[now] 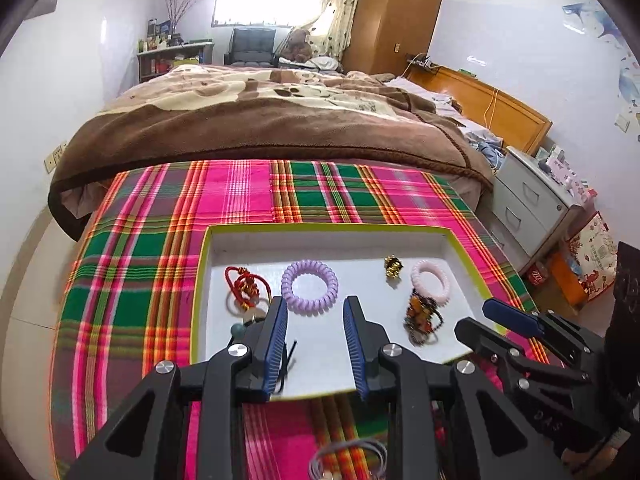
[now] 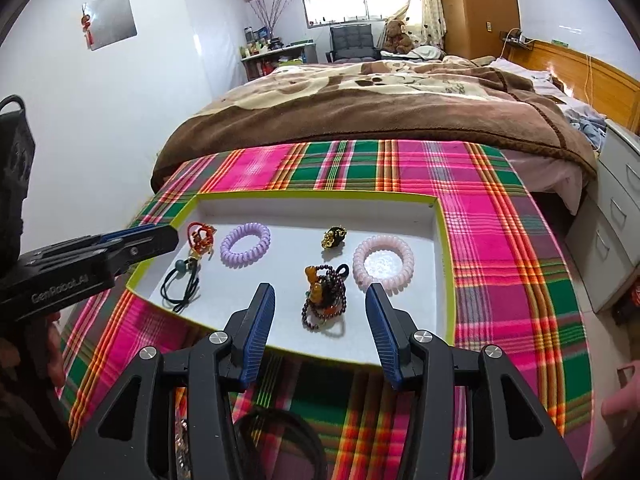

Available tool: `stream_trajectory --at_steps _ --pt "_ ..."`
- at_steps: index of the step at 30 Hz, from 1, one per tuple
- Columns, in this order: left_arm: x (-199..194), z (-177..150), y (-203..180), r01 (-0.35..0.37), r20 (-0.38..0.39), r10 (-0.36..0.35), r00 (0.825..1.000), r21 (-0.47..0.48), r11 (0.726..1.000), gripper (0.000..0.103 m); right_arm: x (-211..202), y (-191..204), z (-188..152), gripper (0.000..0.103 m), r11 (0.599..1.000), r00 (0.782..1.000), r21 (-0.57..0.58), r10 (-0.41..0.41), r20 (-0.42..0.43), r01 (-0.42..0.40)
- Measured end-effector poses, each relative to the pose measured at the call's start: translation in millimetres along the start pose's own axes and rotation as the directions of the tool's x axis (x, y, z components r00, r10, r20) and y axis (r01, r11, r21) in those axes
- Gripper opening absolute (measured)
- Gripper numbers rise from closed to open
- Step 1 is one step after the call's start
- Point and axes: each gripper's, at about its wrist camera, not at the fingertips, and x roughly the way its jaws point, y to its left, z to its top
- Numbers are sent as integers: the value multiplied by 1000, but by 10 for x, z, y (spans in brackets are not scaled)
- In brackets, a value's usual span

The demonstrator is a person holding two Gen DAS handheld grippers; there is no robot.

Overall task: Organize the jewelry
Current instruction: 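Move both tools back over the remaining jewelry on the cloth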

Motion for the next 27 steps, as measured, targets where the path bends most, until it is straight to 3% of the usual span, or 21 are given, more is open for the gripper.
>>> stream_trajectory --at_steps 10,27 --pt "-404 -284 -93 -15 42 13 999 38 999 29 -328 41 -130 48 1000 999 1 1 42 -1" --pt "-683 -878 -29 -68 44 67 997 35 997 29 -611 -4 -463 48 1000 998 21 -7 62 5"
